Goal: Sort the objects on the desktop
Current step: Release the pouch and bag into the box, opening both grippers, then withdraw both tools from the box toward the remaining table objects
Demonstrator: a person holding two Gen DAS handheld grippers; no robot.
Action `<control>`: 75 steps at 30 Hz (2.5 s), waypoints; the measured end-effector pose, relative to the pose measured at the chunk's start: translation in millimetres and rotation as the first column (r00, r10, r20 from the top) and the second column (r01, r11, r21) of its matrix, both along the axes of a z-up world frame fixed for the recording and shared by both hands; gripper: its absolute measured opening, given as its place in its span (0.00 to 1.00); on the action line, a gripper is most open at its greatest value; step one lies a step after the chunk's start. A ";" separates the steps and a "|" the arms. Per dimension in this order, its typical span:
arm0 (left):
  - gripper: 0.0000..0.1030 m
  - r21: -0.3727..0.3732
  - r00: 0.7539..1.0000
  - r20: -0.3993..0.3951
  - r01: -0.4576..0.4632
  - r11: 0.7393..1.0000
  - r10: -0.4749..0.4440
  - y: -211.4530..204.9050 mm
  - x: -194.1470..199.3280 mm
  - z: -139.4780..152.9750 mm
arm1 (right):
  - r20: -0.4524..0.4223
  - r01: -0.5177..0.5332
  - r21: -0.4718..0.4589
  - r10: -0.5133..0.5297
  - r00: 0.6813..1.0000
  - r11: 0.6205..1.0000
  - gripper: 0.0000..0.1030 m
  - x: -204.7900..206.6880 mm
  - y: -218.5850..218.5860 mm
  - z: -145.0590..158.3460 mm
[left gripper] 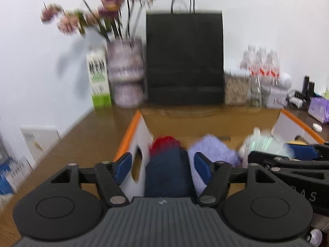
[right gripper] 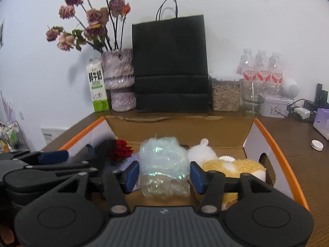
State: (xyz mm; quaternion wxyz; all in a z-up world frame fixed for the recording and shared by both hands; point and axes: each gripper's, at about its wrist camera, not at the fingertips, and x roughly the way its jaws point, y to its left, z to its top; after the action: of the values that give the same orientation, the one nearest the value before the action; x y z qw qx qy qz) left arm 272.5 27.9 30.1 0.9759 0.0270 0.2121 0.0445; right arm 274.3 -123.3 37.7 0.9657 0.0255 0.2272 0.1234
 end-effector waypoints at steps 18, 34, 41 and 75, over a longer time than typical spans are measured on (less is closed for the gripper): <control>1.00 0.037 0.991 0.089 -0.105 0.994 0.101 3.7 -17.1 9.3 | 0.069 0.015 0.032 -0.017 0.997 0.999 1.00 -12.1 -9.3 12.7; 1.00 0.032 0.987 0.123 -0.112 0.993 0.107 5.5 -22.7 17.7 | 0.087 0.008 0.031 -0.010 0.996 1.000 1.00 -15.5 -7.5 19.3; 1.00 -0.006 0.983 0.140 -0.115 0.993 0.115 11.1 -29.3 33.1 | 0.090 0.001 0.035 -0.004 0.996 0.999 1.00 -20.1 -5.5 30.7; 1.00 0.034 0.996 0.080 -0.034 0.999 0.031 5.9 -146.9 26.2 | 0.095 0.011 -0.088 -0.003 0.995 0.996 1.00 -158.6 -55.9 13.5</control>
State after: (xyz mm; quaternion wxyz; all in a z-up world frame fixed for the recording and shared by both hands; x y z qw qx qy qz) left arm 125.6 33.8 56.2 0.9820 0.0390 0.1728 0.0650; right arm 115.6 -179.2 51.2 0.9760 -0.0222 0.1863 0.1108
